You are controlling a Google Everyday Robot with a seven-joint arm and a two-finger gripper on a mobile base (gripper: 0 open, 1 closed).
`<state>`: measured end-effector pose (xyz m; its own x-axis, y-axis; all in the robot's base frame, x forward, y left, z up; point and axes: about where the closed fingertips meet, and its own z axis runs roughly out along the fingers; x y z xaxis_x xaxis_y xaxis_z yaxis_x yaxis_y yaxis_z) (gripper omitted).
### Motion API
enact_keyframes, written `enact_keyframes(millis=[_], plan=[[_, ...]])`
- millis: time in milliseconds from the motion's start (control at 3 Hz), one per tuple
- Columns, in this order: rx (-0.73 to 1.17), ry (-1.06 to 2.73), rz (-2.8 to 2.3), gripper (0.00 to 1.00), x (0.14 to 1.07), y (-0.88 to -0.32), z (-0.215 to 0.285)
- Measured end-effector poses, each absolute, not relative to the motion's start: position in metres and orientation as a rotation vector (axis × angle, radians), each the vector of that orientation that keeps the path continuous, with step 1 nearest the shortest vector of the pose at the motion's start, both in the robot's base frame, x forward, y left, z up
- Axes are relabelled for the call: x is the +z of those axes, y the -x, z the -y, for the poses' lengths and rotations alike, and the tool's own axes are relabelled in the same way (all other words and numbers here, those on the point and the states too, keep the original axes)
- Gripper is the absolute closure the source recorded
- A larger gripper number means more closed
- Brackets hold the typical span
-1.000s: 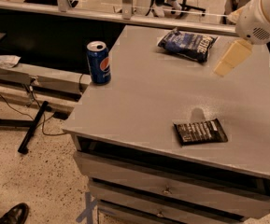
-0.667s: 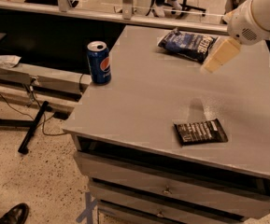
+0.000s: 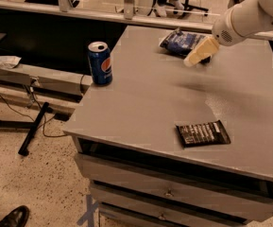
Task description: Pick blue chip bag
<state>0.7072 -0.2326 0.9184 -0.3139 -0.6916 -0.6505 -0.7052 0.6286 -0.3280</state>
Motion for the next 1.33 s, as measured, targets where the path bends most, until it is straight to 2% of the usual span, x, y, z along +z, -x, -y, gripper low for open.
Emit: enact_keyframes(millis=[333,667,1333], plan=[[0.062,0.986,-2.057,0.03,0.888,-0.752,0.227],[0.054,0.940,-2.075,0.25,0.873,-0.774,0.227],[-0.010,0.867,-2.053,0.87,0.875,-0.793,0.248]])
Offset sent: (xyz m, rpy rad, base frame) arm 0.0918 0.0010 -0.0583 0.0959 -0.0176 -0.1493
